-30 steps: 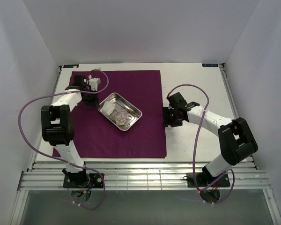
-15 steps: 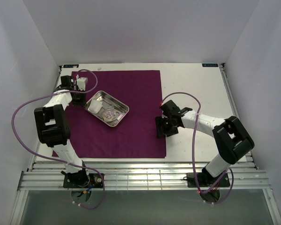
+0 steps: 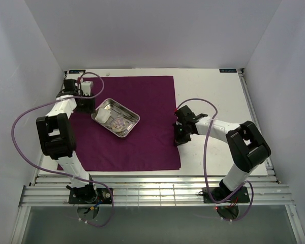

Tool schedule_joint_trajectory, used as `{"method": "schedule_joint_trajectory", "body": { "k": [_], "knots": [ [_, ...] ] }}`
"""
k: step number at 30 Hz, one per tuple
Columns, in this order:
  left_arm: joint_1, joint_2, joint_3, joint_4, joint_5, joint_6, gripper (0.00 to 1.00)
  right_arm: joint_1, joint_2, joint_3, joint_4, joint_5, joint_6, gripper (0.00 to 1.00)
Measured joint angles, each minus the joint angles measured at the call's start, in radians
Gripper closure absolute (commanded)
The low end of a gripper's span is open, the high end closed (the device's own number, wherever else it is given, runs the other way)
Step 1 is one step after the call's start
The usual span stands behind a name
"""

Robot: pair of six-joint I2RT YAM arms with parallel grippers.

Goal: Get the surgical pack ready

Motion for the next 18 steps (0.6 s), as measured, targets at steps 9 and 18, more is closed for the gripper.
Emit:
{"method": "schedule_joint_trajectory", "body": {
  "k": [9,18],
  "knots": [
    [0.01,-0.038,0.138,-0.097,0.106,-0.043,0.25,-0.191,0.0,-0.013,0.026,-0.039,0.016,0.92],
    [0.011,-0.053,0.179,-0.135,0.146,-0.104,0.26,-0.525,0.038,0.055,-0.032,0.004,-0.095,0.92]
  ]
}}
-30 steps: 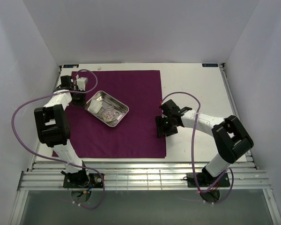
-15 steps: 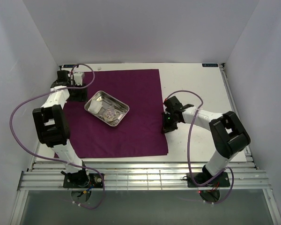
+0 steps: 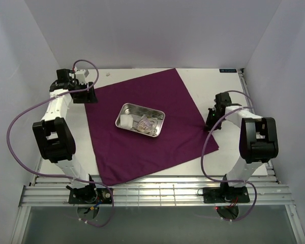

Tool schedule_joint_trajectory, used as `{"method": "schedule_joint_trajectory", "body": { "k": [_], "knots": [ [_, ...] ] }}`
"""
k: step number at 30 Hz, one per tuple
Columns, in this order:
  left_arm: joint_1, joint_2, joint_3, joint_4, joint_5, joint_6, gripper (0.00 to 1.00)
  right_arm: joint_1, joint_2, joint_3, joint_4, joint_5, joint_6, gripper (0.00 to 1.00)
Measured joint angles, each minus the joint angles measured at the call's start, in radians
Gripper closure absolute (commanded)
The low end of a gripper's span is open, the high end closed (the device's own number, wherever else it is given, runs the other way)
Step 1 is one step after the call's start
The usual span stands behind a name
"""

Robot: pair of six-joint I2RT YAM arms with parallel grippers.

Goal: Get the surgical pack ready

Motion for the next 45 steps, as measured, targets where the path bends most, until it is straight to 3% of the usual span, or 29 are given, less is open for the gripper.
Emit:
{"method": "schedule_joint_trajectory", "body": {
  "k": [8,10,11,12,14,17,20,24,28,30,36,42,45],
  "knots": [
    [0.0,0.002,-0.009,-0.017,-0.018,-0.059,0.27,-0.101,0.254,0.373,-0.103,0.152,-0.122,0.92],
    [0.0,0.004,-0.013,-0.016,-0.022,-0.071,0.28,-0.104,0.306,0.46,-0.116,0.181,-0.14,0.77],
    [0.0,0.005,-0.016,-0.016,-0.023,-0.076,0.28,-0.105,0.327,0.498,-0.129,0.193,-0.148,0.55],
    [0.0,0.007,-0.019,-0.018,-0.025,-0.081,0.28,-0.105,0.344,0.535,-0.148,0.204,-0.149,0.48],
    [0.0,0.011,-0.025,-0.021,-0.024,-0.091,0.31,-0.102,0.366,0.599,-0.179,0.227,-0.167,0.37],
    [-0.008,0.013,-0.034,-0.022,-0.001,-0.096,0.33,-0.081,0.321,0.579,-0.177,0.275,-0.183,0.31],
    [-0.049,0.012,-0.04,-0.022,0.013,-0.085,0.32,-0.014,0.193,0.462,-0.177,0.324,-0.18,0.32],
    [-0.197,0.01,-0.042,-0.02,0.058,-0.073,0.34,0.134,0.005,0.343,-0.163,0.319,-0.139,0.37],
    [-0.315,0.016,-0.043,-0.02,0.107,-0.08,0.36,0.27,-0.105,0.253,-0.053,0.164,-0.096,0.55],
    [-0.349,0.031,-0.042,-0.02,0.124,-0.089,0.39,0.305,-0.096,0.229,-0.005,0.081,-0.065,0.61],
    [-0.392,0.134,-0.026,-0.02,0.138,-0.115,0.47,0.305,0.029,0.214,0.062,-0.067,-0.008,0.61],
    [-0.399,0.215,-0.017,-0.019,0.134,-0.136,0.5,0.299,0.09,0.214,0.077,-0.118,-0.003,0.65],
    [-0.399,0.227,-0.014,-0.019,0.147,-0.151,0.57,0.299,0.109,0.219,0.09,-0.118,-0.002,0.69]
  ]
}}
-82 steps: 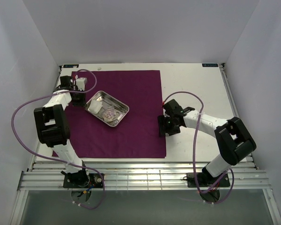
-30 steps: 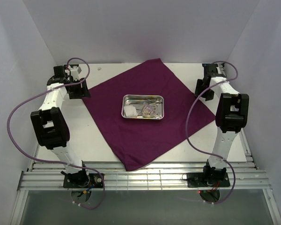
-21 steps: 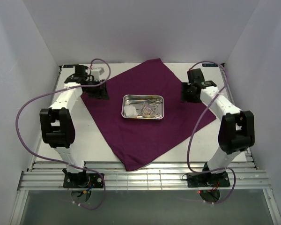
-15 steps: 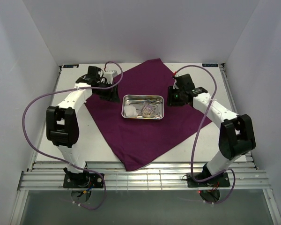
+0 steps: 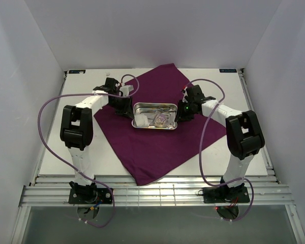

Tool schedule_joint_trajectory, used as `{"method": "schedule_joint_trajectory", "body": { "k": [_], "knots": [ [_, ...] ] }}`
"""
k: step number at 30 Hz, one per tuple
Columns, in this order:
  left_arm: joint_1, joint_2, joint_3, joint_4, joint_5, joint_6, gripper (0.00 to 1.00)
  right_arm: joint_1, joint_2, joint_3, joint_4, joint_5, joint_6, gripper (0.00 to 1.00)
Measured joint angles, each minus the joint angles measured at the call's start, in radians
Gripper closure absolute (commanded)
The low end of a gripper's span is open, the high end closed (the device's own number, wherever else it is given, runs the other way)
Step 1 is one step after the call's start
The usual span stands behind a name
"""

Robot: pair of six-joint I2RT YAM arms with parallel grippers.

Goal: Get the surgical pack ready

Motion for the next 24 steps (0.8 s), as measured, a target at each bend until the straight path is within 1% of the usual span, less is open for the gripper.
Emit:
{"method": "schedule_joint_trajectory", "body": {
  "k": [4,6,9,12,15,17,19,20,23,24],
  "knots": [
    [-0.002,0.002,0.005,0.003,0.007,-0.01,0.64,0.0,0.027,0.004,0.006,-0.002,0.008,0.75],
    [-0.003,0.002,0.006,0.004,0.011,-0.014,0.68,0.001,0.033,0.006,0.009,-0.005,0.014,0.79],
    [-0.003,0.005,0.006,0.007,0.029,-0.02,0.71,0.001,0.035,0.01,0.01,-0.011,0.023,0.81],
    [-0.003,0.021,0.006,0.014,0.053,-0.032,0.72,0.0,0.037,0.011,0.011,-0.015,0.031,0.82],
    [-0.003,0.036,0.006,0.018,0.074,-0.052,0.77,0.0,0.041,0.016,0.01,-0.016,0.04,0.87],
    [-0.003,0.036,0.006,0.018,0.08,-0.064,0.82,0.0,0.045,0.021,0.008,-0.018,0.048,0.92],
    [-0.003,0.036,0.005,0.018,0.082,-0.076,0.86,-0.001,0.048,0.026,0.005,-0.019,0.056,0.92],
    [-0.003,0.036,0.005,0.019,0.082,-0.08,0.91,-0.001,0.049,0.028,0.003,-0.019,0.06,0.92],
    [-0.002,0.032,-0.004,0.026,0.086,-0.088,1.0,-0.001,0.049,0.029,-0.002,-0.019,0.063,0.92],
    [-0.001,0.027,-0.01,0.028,0.086,-0.091,1.0,-0.001,0.049,0.029,-0.003,-0.021,0.063,0.92]
  ]
}}
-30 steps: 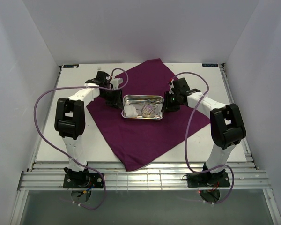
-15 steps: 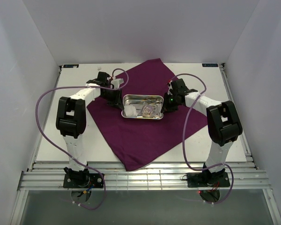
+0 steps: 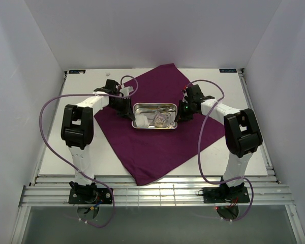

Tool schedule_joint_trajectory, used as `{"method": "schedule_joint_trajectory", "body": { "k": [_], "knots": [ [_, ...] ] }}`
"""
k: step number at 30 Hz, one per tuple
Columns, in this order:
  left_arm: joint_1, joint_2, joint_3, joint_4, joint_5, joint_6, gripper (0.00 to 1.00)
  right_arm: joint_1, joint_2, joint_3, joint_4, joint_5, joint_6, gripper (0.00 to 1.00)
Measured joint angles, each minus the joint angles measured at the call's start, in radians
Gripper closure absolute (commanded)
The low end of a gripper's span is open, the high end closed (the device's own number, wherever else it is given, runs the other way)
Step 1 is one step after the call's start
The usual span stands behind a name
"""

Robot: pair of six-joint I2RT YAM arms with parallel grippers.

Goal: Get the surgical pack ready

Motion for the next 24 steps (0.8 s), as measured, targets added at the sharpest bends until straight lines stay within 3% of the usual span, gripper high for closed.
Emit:
{"method": "schedule_joint_trajectory", "body": {
  "k": [9,15,24],
  "knots": [
    [0.0,-0.106,-0.094,-0.032,-0.016,0.006,1.0,0.019,-0.041,-0.011,-0.058,-0.019,0.003,0.92],
    [0.0,-0.22,-0.201,-0.058,-0.029,0.031,1.0,0.076,-0.14,-0.116,-0.06,-0.022,0.025,0.92],
    [-0.001,-0.23,-0.262,-0.084,-0.045,0.062,1.0,0.127,-0.172,-0.203,-0.04,-0.005,0.079,0.92]
  ]
}}
